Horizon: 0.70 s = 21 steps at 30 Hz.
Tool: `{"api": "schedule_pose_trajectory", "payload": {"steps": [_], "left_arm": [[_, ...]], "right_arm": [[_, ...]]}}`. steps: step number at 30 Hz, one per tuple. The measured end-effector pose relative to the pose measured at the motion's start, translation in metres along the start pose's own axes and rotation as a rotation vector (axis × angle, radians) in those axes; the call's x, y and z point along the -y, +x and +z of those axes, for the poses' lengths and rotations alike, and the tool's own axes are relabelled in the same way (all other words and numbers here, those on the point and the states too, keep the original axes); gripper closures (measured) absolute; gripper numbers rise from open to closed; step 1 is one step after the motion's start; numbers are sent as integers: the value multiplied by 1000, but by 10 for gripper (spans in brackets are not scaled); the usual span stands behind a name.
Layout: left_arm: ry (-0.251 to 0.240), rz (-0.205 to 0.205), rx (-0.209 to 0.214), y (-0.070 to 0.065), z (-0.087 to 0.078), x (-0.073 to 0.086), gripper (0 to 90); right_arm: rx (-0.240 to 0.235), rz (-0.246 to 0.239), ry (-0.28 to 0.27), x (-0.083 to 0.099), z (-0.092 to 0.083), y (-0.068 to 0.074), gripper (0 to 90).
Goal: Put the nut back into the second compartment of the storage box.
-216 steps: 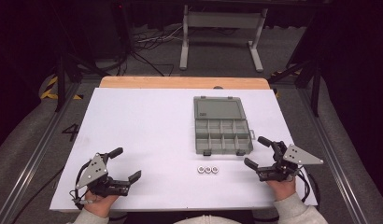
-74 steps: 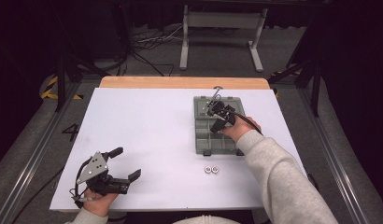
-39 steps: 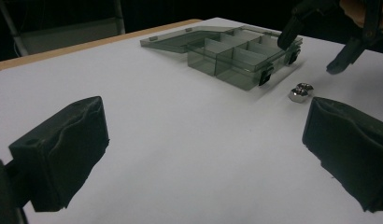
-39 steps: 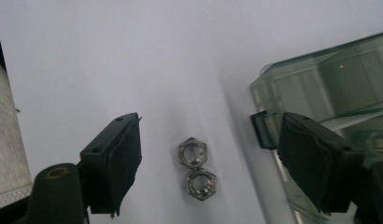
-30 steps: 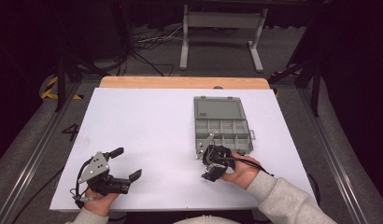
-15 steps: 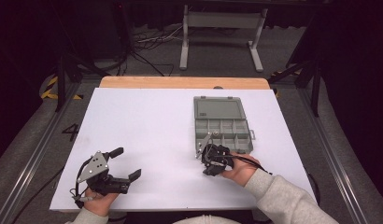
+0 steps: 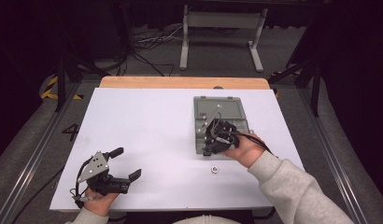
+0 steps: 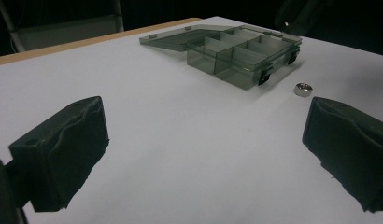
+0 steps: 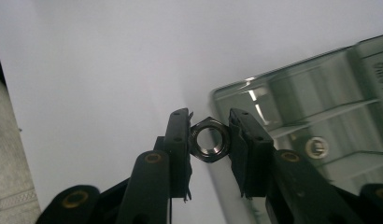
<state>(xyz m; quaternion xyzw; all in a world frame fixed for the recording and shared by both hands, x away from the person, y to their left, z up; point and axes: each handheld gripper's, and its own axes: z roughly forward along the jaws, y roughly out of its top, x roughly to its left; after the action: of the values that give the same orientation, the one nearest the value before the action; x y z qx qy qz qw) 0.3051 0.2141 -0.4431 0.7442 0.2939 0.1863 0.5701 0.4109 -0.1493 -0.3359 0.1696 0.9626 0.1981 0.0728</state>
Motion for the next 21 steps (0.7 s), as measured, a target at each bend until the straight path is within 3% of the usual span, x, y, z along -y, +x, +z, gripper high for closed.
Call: {"api": "schedule_pose_trajectory", "payload": {"steps": [3,7,15,21], "left_arm": [[-1,-1,0,0,0,0,11],[3,5,3,1,0,0,11],[5,0,6,0,1,0,11],[6,0,11,2,1,1,11]], "right_arm": [[28,17,-19,-6,-10,-15,701],[55,53,-28,-9,-12,-31,701],[106,172,3,-3,15,-80,701],[119,226,27,4,32,-101,701]]}}
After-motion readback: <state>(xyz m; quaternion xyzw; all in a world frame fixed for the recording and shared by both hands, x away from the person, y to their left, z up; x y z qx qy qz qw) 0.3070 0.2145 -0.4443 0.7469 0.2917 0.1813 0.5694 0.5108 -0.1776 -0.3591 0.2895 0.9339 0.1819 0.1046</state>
